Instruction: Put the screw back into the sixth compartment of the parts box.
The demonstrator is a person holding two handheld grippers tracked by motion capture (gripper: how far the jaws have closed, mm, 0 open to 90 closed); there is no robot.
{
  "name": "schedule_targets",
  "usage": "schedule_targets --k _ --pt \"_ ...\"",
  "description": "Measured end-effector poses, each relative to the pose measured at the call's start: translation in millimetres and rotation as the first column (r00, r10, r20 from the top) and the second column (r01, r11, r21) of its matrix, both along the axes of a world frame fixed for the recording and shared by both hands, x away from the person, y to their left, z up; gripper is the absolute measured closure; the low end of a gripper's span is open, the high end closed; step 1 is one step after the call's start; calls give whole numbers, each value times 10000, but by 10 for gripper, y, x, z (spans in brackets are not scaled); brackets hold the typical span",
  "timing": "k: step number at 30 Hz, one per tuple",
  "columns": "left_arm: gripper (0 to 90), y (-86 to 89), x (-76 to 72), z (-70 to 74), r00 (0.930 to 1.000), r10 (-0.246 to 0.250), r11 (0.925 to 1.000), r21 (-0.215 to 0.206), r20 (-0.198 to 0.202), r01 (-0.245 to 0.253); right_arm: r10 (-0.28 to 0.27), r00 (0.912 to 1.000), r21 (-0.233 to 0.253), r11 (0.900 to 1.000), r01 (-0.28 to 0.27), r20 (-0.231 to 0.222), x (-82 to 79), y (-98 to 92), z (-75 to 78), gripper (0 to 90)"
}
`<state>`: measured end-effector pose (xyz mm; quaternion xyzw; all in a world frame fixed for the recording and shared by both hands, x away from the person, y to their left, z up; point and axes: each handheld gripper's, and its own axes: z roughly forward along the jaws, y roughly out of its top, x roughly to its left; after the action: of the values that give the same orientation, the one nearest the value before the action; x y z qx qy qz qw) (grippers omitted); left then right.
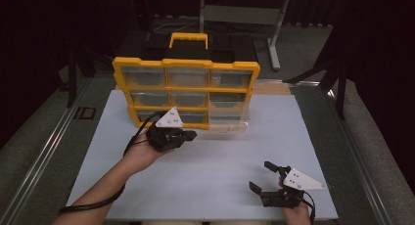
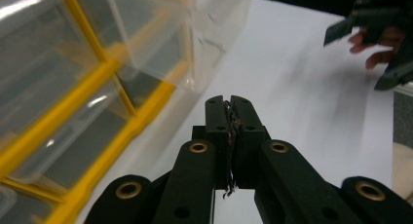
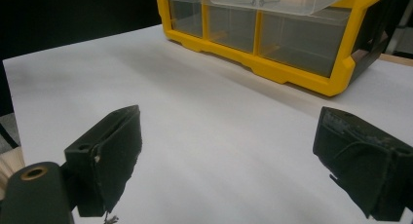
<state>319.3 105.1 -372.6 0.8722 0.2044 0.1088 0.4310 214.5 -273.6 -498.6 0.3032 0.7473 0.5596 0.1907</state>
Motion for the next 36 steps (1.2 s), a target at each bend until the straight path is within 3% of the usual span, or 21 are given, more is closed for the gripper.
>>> schedule_targets --k 10,15,29,36 --pt "885 15 220 344 9998 92 9979 -648 164 -81 -2 10000 -11 10000 2 -1 2 -2 -3 106" --pt "885 -62 293 458 9991 -36 9980 -633 421 62 3 10000 -16 10000 -3 0 1 -1 -1 105" --pt "885 -365 425 534 9967 -310 9978 -568 752 353 19 10000 -16 10000 -19 24 0 -3 1 105" --pt "885 -509 484 525 9963 -544 9976 -390 661 570 26 10000 8 10000 -26 6 1 -8 2 105"
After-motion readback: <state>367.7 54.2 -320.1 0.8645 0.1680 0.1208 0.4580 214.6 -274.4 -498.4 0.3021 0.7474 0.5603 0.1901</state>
